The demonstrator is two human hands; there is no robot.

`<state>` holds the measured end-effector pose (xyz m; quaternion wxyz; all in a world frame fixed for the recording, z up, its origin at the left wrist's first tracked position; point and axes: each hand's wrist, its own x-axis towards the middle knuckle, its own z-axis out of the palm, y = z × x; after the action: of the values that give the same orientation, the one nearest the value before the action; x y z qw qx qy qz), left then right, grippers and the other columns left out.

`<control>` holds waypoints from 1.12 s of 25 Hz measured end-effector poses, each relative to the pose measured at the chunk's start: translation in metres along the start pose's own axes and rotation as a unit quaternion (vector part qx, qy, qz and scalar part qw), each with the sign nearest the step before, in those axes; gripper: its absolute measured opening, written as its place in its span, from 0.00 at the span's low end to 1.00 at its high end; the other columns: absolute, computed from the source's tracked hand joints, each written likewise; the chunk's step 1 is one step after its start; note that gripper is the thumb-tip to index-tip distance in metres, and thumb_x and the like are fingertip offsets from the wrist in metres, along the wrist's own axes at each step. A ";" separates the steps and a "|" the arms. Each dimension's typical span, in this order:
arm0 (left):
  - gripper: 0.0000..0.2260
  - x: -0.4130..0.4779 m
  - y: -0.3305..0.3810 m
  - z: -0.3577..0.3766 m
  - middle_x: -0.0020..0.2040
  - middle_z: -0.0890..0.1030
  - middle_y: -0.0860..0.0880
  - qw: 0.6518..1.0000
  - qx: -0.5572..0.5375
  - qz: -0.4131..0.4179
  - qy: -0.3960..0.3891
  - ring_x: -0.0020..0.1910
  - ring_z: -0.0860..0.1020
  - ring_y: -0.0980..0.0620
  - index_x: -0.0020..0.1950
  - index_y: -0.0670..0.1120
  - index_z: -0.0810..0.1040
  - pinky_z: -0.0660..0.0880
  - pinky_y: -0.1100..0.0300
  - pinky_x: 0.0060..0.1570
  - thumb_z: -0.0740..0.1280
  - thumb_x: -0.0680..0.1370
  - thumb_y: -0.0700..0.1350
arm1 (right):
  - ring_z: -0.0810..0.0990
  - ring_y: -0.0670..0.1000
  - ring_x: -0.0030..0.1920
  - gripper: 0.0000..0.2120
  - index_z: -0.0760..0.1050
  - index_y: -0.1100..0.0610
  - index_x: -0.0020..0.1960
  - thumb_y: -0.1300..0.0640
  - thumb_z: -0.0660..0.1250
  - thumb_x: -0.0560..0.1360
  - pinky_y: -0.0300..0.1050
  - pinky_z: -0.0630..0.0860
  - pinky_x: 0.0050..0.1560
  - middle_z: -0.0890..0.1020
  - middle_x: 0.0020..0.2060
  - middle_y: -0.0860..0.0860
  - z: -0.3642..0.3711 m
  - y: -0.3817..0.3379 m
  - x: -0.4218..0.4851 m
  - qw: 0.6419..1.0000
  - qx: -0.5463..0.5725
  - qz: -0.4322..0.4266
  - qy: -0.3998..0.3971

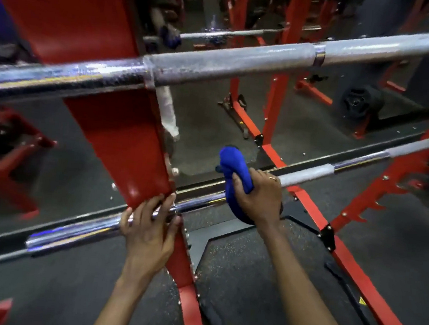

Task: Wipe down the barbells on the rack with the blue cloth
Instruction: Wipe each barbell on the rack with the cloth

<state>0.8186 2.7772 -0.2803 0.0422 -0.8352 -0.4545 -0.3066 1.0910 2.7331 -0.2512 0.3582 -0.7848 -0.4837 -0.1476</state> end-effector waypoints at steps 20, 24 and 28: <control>0.24 -0.025 -0.040 -0.010 0.69 0.71 0.44 0.998 0.060 -0.028 0.016 0.72 0.68 0.40 0.75 0.48 0.71 0.58 0.41 0.72 0.61 0.82 0.57 | 0.76 0.55 0.69 0.22 0.68 0.54 0.72 0.42 0.59 0.84 0.51 0.72 0.71 0.76 0.69 0.54 0.029 -0.072 -0.045 0.622 0.563 0.527 0.136; 0.24 -0.025 -0.044 -0.009 0.69 0.71 0.44 0.999 0.043 -0.025 0.018 0.71 0.68 0.41 0.75 0.50 0.71 0.57 0.42 0.72 0.63 0.81 0.57 | 0.82 0.54 0.47 0.23 0.78 0.52 0.52 0.36 0.53 0.84 0.47 0.78 0.48 0.84 0.44 0.51 0.025 -0.091 -0.056 0.416 0.694 0.583 0.081; 0.25 -0.025 -0.045 -0.008 0.70 0.71 0.45 0.999 0.044 -0.022 0.016 0.72 0.66 0.42 0.76 0.50 0.71 0.54 0.43 0.73 0.59 0.82 0.59 | 0.79 0.62 0.52 0.29 0.77 0.56 0.60 0.33 0.54 0.80 0.56 0.81 0.49 0.80 0.56 0.60 0.036 -0.105 -0.070 0.376 0.697 0.609 -0.039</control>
<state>0.7699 2.7823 -0.2969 0.0791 -0.8173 -0.4852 -0.3005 0.9616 2.7422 -0.2726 0.7530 -0.3457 0.1794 0.5304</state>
